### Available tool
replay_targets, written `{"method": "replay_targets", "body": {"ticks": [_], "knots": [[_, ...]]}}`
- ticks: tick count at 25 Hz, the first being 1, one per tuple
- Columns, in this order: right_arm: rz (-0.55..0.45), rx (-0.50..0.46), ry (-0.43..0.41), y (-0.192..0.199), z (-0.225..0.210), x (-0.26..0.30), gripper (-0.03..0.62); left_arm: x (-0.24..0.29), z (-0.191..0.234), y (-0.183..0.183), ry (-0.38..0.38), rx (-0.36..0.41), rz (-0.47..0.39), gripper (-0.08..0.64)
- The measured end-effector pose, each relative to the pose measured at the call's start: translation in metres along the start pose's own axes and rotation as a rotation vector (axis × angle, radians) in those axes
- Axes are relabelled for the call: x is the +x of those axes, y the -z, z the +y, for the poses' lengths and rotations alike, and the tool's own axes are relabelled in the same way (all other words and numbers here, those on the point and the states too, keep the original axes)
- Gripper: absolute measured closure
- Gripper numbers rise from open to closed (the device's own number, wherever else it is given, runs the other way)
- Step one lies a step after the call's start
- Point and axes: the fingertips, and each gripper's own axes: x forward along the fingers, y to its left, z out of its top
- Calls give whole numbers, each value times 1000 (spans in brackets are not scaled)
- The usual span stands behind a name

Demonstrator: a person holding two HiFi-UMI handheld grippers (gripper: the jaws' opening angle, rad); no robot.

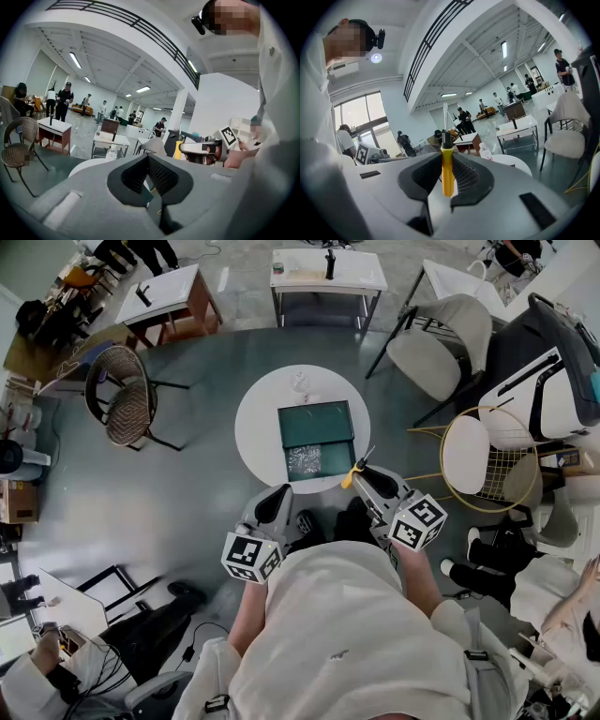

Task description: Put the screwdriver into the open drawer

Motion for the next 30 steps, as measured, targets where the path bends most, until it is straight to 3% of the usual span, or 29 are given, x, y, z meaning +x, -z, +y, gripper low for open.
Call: {"method": "replay_targets", "body": {"ticks": [30], "knots": [[-11,-31,8,6,7,17,514,-1,14,12,6,-10,13,548]]}}
